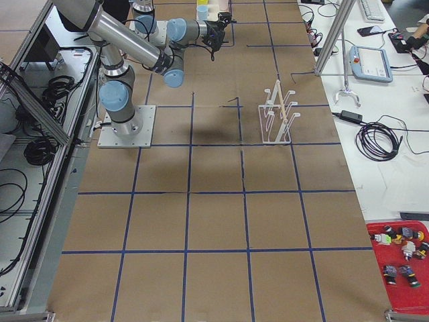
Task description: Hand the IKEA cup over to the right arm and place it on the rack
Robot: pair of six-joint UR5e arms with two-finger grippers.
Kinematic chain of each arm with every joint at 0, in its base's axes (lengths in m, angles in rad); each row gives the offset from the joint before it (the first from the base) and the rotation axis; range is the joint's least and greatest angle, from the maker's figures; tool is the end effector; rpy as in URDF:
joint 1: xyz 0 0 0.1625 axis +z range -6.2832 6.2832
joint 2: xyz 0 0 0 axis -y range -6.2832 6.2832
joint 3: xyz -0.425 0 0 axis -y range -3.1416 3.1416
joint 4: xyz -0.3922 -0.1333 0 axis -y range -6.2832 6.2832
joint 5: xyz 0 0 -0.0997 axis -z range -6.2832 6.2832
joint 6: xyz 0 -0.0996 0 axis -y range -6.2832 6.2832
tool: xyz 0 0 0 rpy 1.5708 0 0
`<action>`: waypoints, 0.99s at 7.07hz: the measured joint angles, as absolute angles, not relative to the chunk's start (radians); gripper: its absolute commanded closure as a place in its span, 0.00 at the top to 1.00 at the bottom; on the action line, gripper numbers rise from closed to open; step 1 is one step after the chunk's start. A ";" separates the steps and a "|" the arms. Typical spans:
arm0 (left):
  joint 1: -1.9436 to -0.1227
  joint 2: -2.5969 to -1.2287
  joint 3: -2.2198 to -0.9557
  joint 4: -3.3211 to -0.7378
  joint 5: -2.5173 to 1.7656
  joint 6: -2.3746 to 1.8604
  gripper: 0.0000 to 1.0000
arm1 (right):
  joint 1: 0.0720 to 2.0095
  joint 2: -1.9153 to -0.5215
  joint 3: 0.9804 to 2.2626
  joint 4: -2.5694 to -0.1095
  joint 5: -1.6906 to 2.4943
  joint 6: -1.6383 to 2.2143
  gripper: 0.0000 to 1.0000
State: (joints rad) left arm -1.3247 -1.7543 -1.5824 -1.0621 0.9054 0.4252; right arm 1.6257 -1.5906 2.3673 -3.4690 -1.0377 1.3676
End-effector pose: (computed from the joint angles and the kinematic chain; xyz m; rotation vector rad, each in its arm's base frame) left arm -0.0473 -0.6113 0.4606 -0.3645 -2.5115 0.6667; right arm 0.2051 -0.3812 0.3651 0.9357 1.7689 -0.5868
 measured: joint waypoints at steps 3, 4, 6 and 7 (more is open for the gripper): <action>-1.358 -1.755 -1.821 -0.586 0.651 0.423 0.00 | 1.626 -1.593 2.364 -3.465 -1.045 1.366 1.00; -1.367 -1.756 -1.898 -0.447 0.590 0.421 0.00 | 1.626 -1.595 2.365 -3.466 -1.051 1.365 1.00; -1.396 -1.761 -2.042 -0.186 0.529 0.406 0.00 | 1.633 -1.596 2.366 -3.469 -1.051 1.359 1.00; -1.415 -1.765 -2.109 -0.066 0.514 0.381 0.00 | 1.639 -1.596 2.366 -3.466 -1.057 1.359 1.00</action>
State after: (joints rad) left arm -1.4151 -1.7645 -2.1091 -0.0665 0.5143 0.3811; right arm 1.6393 -1.5956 2.3661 -3.4662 -1.0571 1.3585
